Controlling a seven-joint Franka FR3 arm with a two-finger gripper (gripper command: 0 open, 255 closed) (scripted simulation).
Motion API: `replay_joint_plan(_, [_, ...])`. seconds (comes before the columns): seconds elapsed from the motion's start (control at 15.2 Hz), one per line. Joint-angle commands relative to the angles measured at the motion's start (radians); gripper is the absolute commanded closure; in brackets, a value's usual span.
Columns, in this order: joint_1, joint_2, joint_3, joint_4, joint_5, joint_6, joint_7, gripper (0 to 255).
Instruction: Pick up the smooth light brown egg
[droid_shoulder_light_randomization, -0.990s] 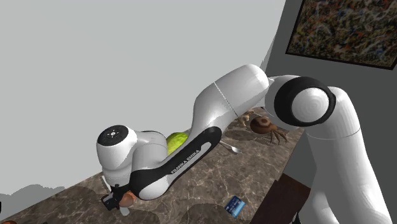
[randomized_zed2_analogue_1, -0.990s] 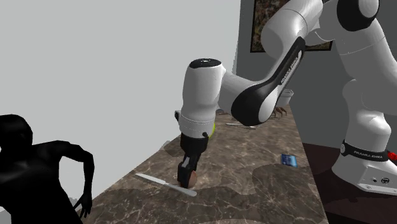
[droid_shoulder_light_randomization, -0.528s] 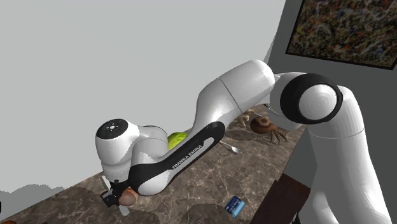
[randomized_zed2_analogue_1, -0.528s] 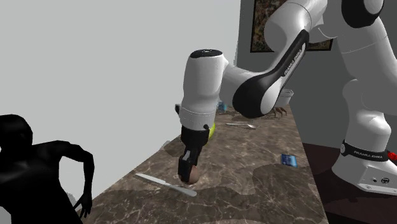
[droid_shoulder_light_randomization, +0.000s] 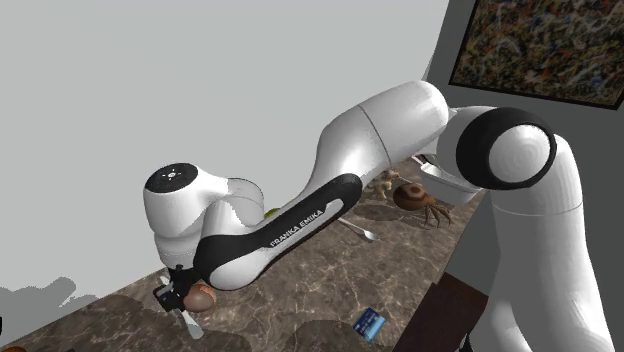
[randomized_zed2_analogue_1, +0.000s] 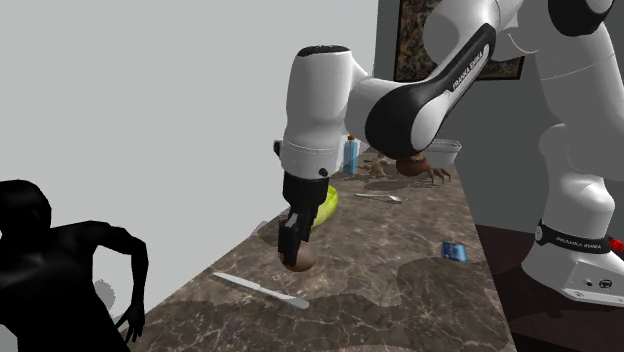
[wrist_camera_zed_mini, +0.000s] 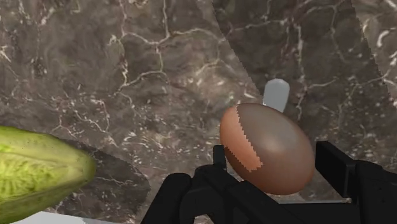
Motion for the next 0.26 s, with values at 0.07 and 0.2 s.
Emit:
replay_joint_plan(0.07, [-0.004, -0.021, 0.009, 0.011, 0.016, -0.029, -0.013, 255])
replay_joint_plan(0.2, [-0.005, -0.022, 0.009, 0.011, 0.017, -0.031, -0.014, 255])
